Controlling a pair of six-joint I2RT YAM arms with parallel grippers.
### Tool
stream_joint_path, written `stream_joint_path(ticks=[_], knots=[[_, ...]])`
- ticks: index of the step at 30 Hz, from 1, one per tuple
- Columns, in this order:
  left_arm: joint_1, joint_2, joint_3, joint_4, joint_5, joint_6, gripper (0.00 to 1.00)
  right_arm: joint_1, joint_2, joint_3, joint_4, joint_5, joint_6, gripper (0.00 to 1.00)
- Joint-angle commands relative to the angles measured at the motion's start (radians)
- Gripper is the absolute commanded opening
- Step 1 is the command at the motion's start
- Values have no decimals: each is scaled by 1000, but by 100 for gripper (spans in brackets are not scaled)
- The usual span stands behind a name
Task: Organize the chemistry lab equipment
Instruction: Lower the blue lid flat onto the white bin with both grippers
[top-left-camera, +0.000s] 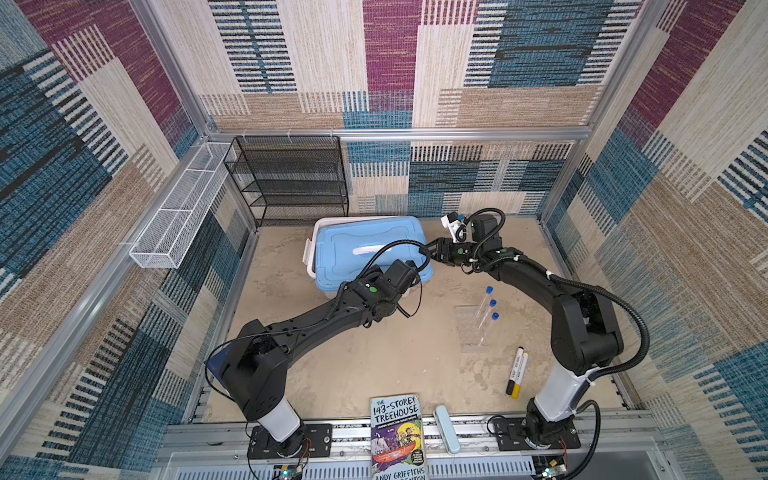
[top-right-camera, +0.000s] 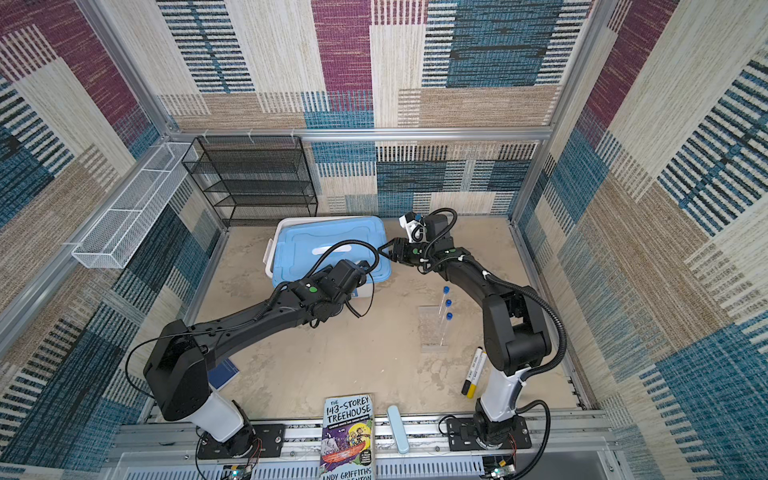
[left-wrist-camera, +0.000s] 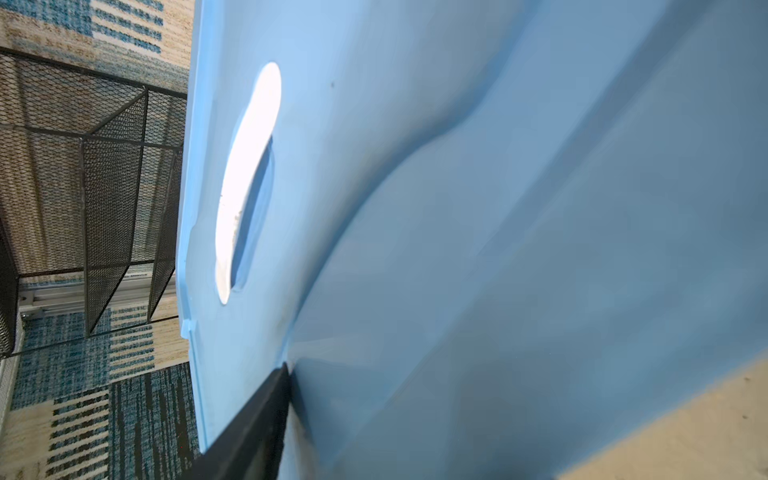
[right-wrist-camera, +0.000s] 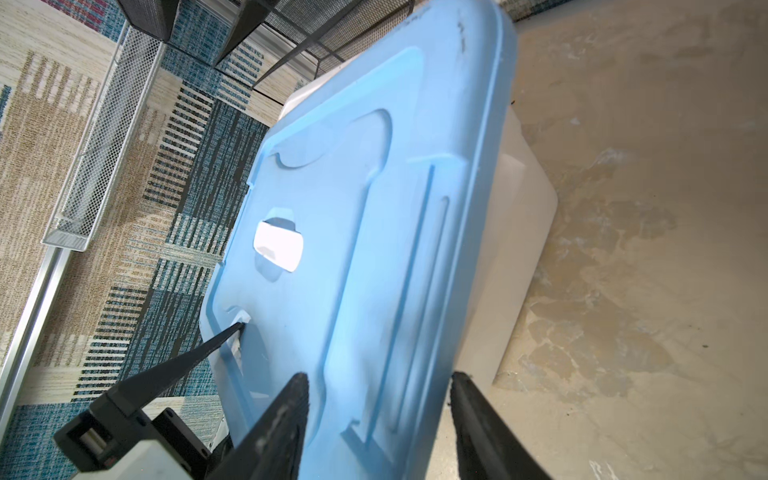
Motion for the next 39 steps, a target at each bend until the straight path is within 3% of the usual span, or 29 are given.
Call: stream_joint_path(ticks=[1, 6, 18, 34, 39], knots=[[2, 3, 6, -35, -6, -89, 61, -1, -6, -15, 53, -43, 15, 56], [1, 9, 13, -37, -9, -90, 61, -1, -5, -39, 54, -73, 4, 59], [3, 22, 18, -32, -29, -80, 61, -1, -50, -103, 120, -130, 24, 37], [17, -35, 16, -49, -74, -47, 59, 0, -104, -102, 153, -127, 37, 32], [17, -57, 25, -46, -82, -46, 59, -1, -121, -137, 257, -192, 81, 29]])
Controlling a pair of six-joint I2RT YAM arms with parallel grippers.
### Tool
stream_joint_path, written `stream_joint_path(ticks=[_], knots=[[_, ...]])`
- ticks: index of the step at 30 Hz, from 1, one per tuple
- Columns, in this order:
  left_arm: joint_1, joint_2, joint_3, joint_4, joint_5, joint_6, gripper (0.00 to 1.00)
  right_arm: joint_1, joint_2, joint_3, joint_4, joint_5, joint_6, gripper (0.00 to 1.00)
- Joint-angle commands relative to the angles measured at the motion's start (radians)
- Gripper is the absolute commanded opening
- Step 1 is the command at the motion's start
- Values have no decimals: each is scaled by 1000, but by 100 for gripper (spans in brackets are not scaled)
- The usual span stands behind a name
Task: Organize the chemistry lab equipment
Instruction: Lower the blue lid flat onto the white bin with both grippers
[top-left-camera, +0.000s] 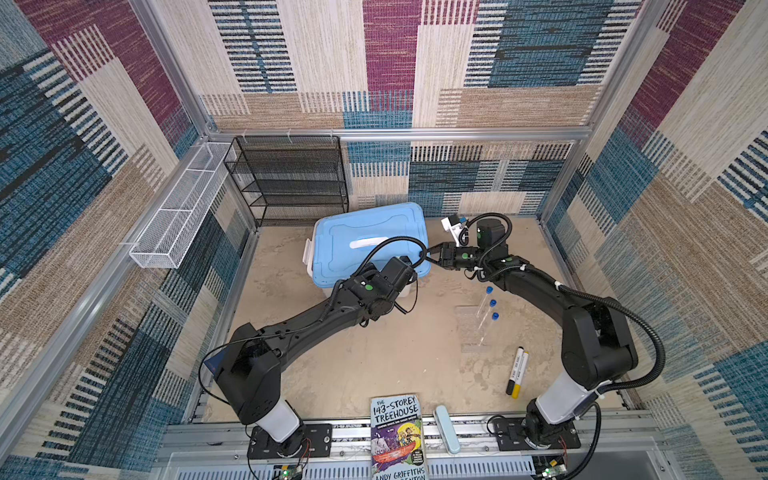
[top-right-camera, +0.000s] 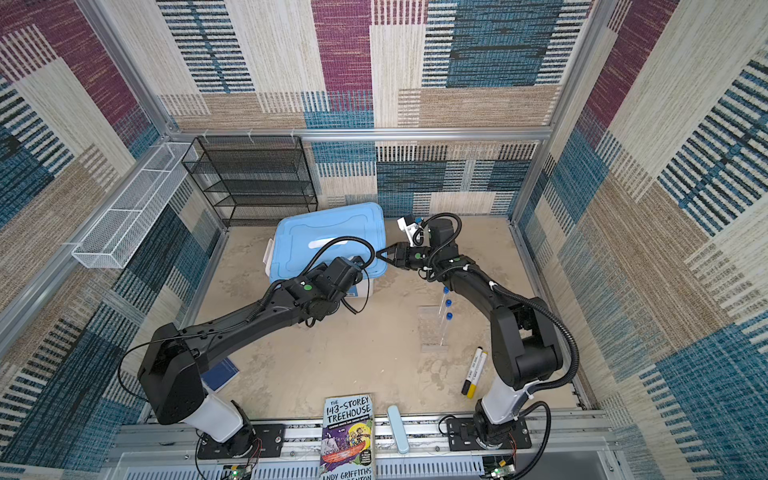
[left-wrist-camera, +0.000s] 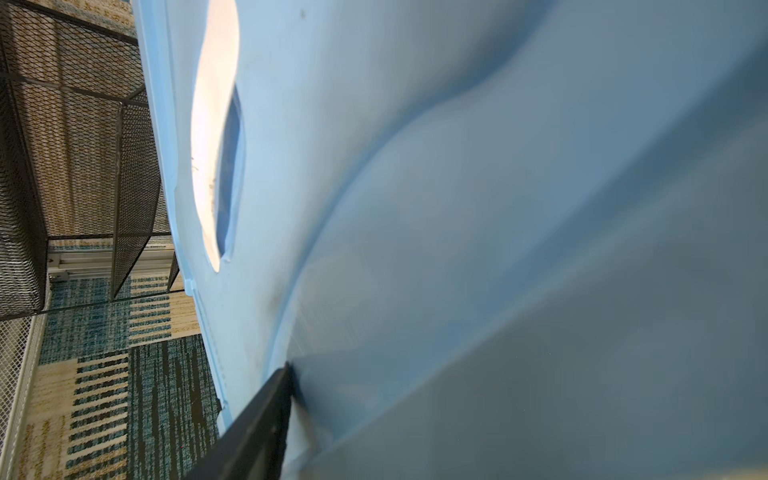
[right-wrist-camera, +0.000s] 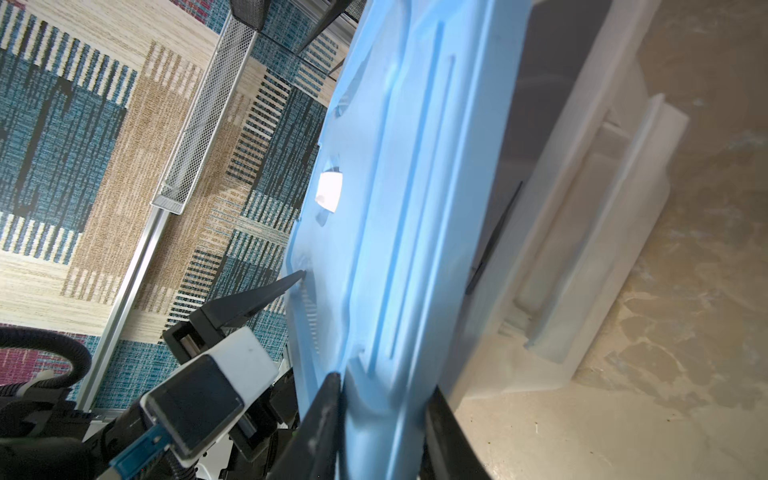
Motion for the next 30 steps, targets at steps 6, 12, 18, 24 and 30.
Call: stream_joint_path(ticks=[6, 12, 18, 24, 30], knots=[[6, -22, 27, -4, -57, -30, 59, -4, -41, -37, 142, -78, 23, 27], [6, -56, 15, 1, -80, -26, 58, -8, -33, -59, 222, -123, 80, 25], [9, -84, -3, 20, -81, -16, 58, -8, 14, -48, 262, -109, 114, 25], [28, -75, 3, 15, -56, -33, 58, -1, 72, 5, 203, -85, 108, 25], [38, -73, 1, 0, -35, -54, 58, 0, 119, 53, 112, -58, 85, 25]])
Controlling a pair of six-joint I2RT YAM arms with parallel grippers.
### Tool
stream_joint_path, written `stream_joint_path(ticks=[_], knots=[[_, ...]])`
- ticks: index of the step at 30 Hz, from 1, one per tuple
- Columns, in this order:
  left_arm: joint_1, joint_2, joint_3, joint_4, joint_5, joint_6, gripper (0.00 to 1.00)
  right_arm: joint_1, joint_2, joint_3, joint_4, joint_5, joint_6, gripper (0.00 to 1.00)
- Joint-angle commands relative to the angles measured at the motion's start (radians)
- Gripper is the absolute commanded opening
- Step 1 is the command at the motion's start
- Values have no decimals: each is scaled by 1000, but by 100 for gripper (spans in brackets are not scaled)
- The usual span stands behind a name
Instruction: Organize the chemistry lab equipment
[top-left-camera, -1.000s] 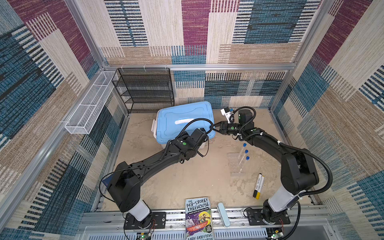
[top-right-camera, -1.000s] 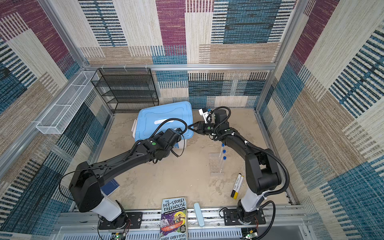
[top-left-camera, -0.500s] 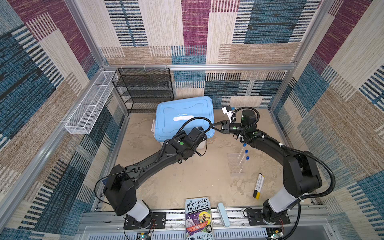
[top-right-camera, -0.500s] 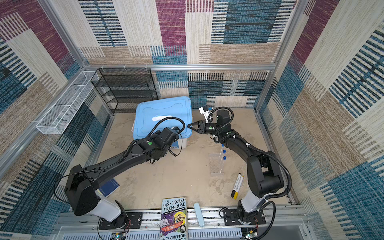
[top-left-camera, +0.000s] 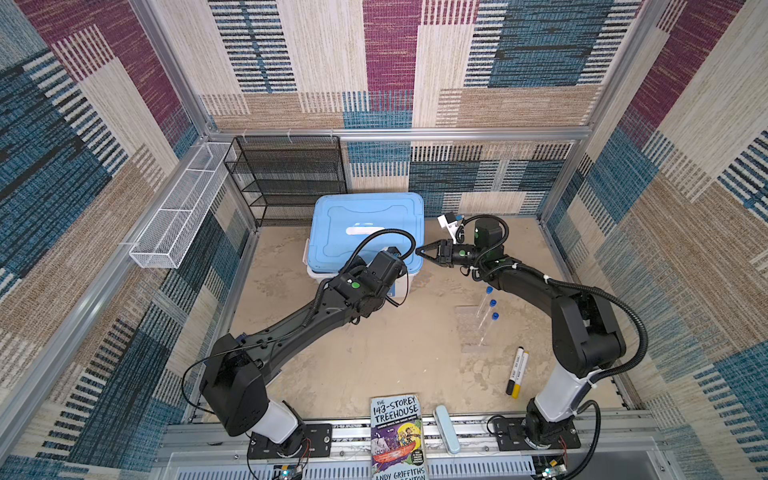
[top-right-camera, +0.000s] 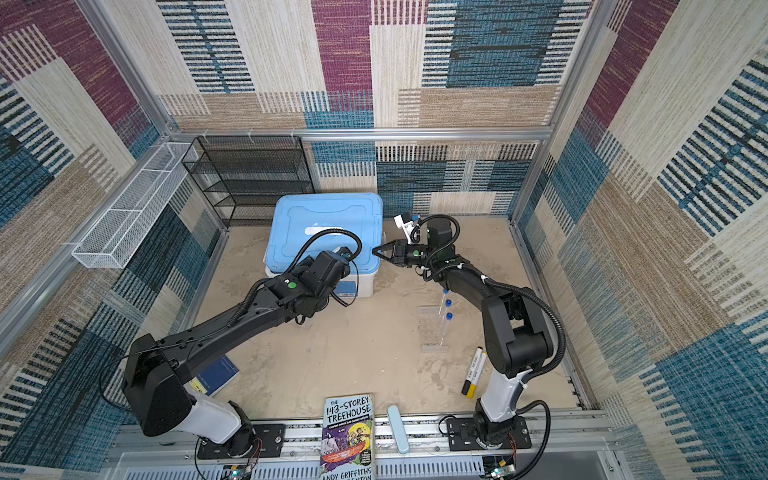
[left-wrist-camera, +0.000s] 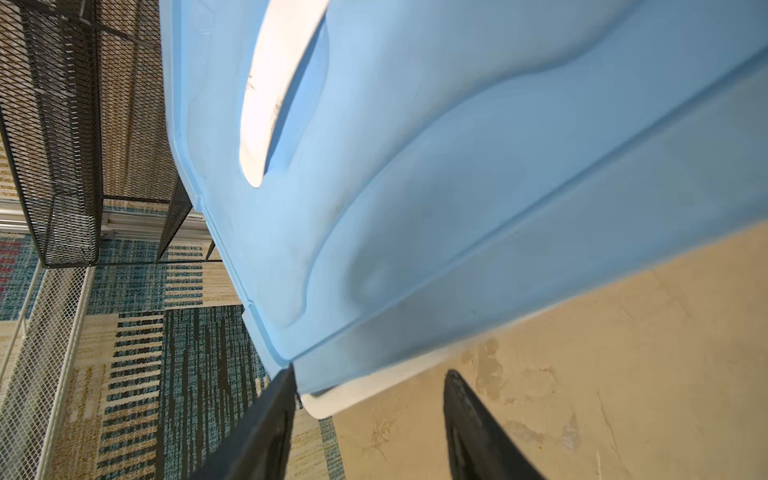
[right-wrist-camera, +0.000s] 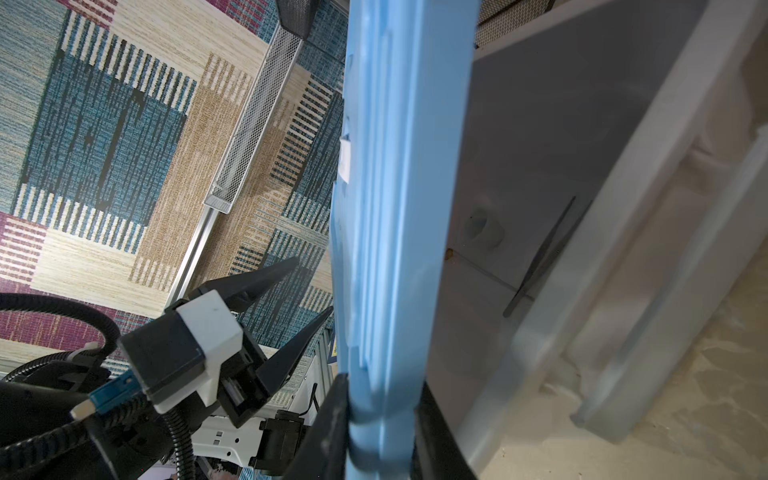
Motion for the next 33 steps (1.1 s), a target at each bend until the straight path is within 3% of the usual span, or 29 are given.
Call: stream_joint_path(ticks=[1, 7, 14, 17, 21, 26, 33], knots=[[3, 2, 3, 8, 16, -53, 58, 0, 29, 41, -88, 41, -38, 26], [7, -30, 23, -18, 63, -102, 58, 0, 57, 88, -175, 54, -79, 28], [67, -116, 90, -56, 238, -234, 58, 0, 92, 156, -278, 58, -128, 31], [145, -147, 102, -47, 337, -304, 58, -1, 102, 174, -316, 75, -148, 33], [275, -149, 118, -31, 467, -402, 69, -1, 109, 199, -365, 110, -175, 37], [390, -93, 148, -25, 534, -454, 71, 0, 113, 227, -417, 161, -211, 45], [531, -31, 134, 54, 620, -497, 74, 0, 124, 250, -475, 221, -261, 48]])
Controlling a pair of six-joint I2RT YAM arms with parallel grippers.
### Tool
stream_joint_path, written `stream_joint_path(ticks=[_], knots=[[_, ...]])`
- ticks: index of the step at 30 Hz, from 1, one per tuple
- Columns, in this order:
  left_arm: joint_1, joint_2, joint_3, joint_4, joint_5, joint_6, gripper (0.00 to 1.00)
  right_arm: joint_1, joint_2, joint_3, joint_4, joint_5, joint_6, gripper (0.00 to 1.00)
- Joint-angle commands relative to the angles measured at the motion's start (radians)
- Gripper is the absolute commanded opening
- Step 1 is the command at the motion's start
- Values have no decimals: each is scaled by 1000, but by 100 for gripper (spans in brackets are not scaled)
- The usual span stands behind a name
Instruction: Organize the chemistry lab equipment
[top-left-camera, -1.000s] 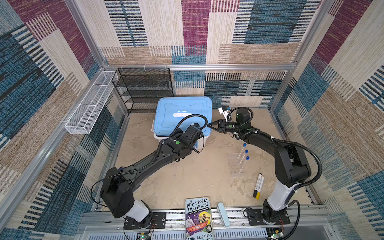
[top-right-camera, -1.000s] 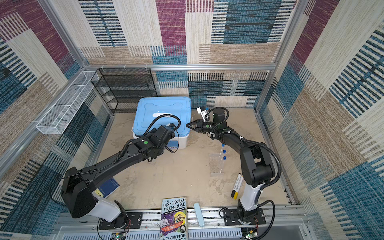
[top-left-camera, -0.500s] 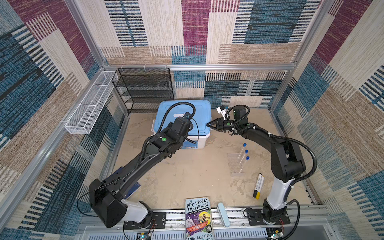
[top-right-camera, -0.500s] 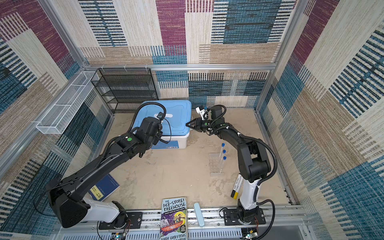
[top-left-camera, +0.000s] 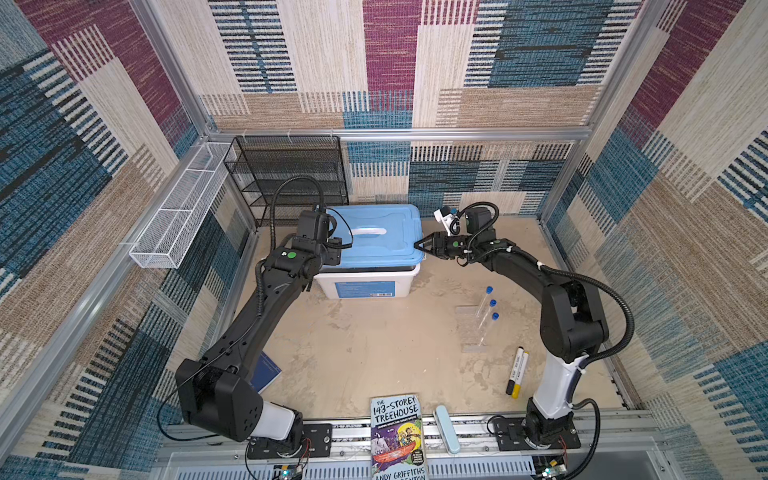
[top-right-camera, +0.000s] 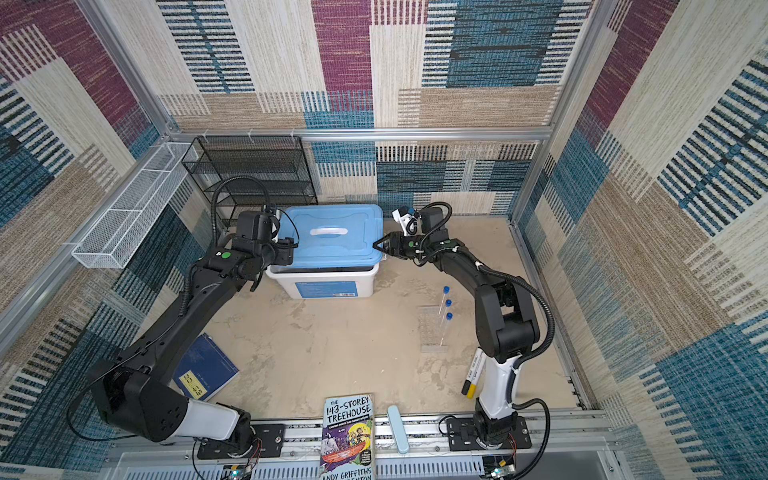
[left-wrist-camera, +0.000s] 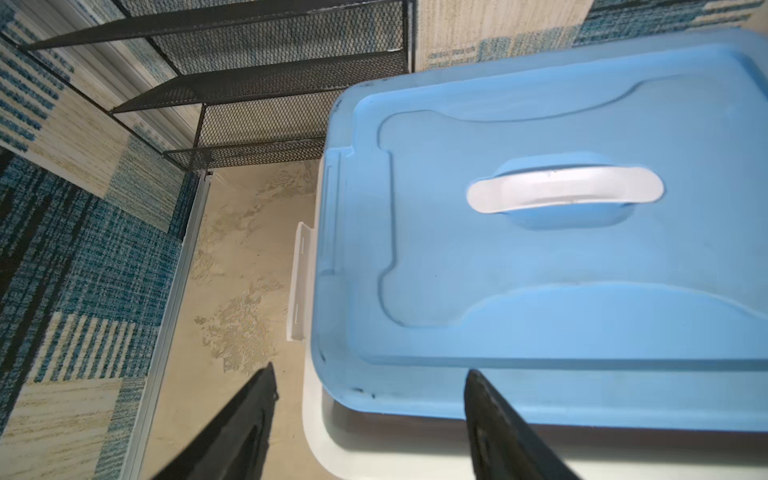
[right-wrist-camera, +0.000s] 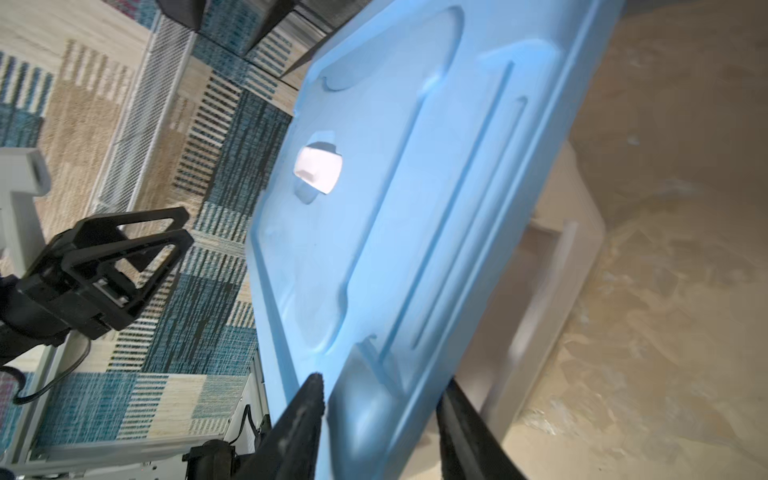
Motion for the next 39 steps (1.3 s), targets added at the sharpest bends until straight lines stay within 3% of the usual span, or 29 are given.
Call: stream_joint_path(ticks=[1, 12, 21, 25, 39], knots=[[54, 39, -10, 63, 79, -52, 74, 3, 7, 8, -67, 54, -43, 48], [148, 147, 5, 95, 132, -53, 76, 11, 9, 31, -109, 143, -94, 53], [235, 162, -71, 201, 342, -153, 77, 34, 6, 27, -105, 153, -112, 55], [245, 174, -78, 219, 420, -168, 71, 37, 9, 28, -118, 153, -121, 56], [248, 95, -160, 144, 408, -242, 59, 51, -22, 6, -148, 174, -145, 61]])
